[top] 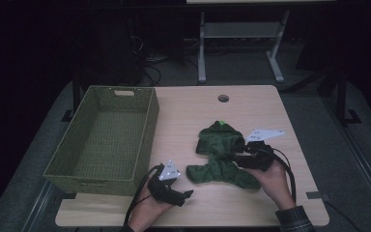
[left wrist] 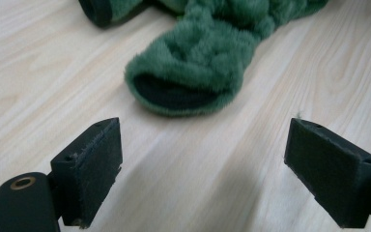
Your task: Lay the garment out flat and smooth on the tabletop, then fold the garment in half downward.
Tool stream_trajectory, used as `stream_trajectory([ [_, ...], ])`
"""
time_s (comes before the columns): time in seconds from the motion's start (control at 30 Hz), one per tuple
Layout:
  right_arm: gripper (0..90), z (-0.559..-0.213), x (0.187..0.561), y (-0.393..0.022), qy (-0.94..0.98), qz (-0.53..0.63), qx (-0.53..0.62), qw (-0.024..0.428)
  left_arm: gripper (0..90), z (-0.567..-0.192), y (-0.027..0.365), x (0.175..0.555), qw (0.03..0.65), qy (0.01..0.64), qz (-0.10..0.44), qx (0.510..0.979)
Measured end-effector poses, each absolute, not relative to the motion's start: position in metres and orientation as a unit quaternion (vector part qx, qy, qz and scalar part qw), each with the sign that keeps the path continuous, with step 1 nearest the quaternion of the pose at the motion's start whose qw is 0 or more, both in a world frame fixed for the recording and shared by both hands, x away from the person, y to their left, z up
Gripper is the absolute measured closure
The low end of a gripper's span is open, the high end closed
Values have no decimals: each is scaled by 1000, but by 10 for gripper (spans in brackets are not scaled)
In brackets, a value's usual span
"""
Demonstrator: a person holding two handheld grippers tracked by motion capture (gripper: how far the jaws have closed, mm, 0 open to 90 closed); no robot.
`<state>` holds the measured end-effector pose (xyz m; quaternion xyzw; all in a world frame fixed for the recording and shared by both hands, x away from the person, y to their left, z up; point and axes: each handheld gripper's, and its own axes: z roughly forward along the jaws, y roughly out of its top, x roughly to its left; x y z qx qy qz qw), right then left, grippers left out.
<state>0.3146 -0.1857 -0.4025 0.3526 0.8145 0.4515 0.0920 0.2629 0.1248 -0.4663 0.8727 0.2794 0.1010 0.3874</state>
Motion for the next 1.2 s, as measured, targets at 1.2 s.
stream_trajectory([
  [1.2, 726, -454, 297, -65, 887, 387, 245, 65, 127, -477, 128, 260, 373, 262, 114, 883],
])
